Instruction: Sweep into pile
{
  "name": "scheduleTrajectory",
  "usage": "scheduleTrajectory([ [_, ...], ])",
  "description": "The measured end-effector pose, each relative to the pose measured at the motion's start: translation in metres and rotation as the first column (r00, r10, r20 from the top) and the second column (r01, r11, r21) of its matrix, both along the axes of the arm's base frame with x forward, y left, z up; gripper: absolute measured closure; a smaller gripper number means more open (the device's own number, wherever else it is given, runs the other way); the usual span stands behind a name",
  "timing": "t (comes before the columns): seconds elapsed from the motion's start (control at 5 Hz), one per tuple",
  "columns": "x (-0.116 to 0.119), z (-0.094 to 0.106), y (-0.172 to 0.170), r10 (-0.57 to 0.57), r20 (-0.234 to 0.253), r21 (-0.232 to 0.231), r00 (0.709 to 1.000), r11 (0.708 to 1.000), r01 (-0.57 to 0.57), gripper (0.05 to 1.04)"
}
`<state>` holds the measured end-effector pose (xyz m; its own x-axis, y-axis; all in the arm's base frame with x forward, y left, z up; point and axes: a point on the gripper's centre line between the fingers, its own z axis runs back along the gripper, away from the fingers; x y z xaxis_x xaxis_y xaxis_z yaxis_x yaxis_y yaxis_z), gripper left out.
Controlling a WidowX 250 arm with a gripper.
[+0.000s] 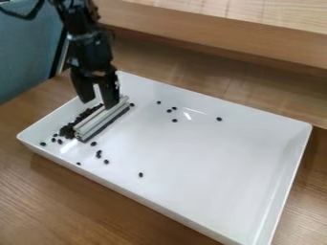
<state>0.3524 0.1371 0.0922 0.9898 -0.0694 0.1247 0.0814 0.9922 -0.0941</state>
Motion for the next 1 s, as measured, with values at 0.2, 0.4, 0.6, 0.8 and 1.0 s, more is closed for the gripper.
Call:
scheduleTrajectory([
  [0.2, 0.002, 0.016, -0.015, -0.043, 0.001, 0.001, 0.999, 0.999, 0.043, 0.085],
  [0.4, 0.008, 0.023, -0.039, -0.11, -0.006, -0.023, 0.994, 0.994, 0.109, 0.085],
  [0.6, 0.01, 0.027, -0.066, -0.164, -0.012, -0.063, 0.986, 0.985, 0.163, 0.085],
  [0.8, 0.007, 0.042, -0.096, -0.231, 0.016, -0.042, 0.973, 0.972, 0.232, 0.085],
  [1.0, 0.006, 0.039, -0.114, -0.278, 0.008, -0.032, 0.961, 0.96, 0.278, 0.085],
])
